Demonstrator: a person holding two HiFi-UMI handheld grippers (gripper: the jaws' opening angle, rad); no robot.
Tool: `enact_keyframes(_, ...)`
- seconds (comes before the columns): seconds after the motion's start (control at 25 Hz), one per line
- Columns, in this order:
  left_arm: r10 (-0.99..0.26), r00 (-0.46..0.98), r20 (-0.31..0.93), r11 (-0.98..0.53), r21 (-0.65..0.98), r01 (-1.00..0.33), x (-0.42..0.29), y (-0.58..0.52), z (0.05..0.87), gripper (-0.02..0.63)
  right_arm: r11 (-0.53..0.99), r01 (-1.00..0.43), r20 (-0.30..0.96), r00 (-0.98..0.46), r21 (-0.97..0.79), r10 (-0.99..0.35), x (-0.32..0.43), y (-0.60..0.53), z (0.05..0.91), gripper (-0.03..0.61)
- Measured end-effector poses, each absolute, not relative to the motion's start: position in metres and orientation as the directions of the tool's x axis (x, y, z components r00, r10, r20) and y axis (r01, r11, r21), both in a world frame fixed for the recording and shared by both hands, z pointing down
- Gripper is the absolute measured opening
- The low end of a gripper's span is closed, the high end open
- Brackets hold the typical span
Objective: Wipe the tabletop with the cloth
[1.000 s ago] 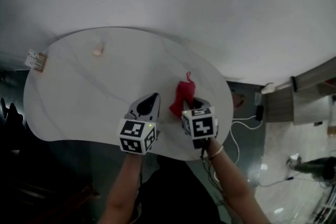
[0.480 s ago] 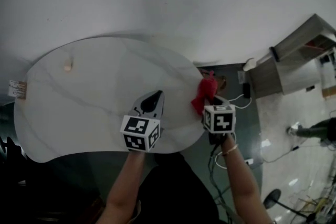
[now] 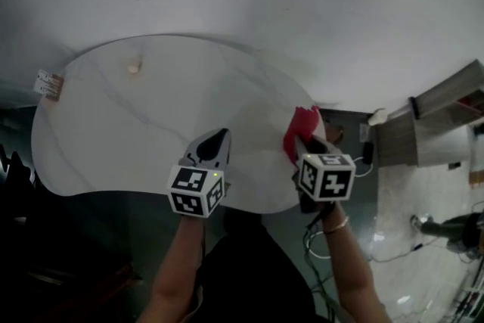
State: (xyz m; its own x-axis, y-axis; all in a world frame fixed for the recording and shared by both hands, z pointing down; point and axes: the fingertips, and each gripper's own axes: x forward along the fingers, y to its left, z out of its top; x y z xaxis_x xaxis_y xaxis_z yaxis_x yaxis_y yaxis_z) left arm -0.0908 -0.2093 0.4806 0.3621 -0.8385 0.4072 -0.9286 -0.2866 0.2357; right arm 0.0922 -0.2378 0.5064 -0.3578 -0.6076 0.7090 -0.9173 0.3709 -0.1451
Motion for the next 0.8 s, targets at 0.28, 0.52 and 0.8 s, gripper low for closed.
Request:
enact_keyframes(0.28,-0.897,0.151,0.416,-0.059,0.225,-0.972,-0.195,-0.164,0.475,0.003,0.658,-0.649,0.618,-0.709,-0.381,-0.340,-0.120,-0.187,0.504,0.044)
enact_keyframes(0.52,-0.897,0.035,0.440,0.067,0.213,-0.975,-0.251,-0.122,0.478,0.003,0.726,-0.578,0.656,-0.718,-0.374,-0.234,-0.203,-0.153,0.538,0.044)
enact_keyframes(0.8,-0.896,0.065,0.439,0.052,0.249,-0.967,-0.244,-0.120,0.483,0.003,0.765,-0.598,0.725,-0.634,-0.240,-0.268,-0.186,-0.155,0.560,0.044)
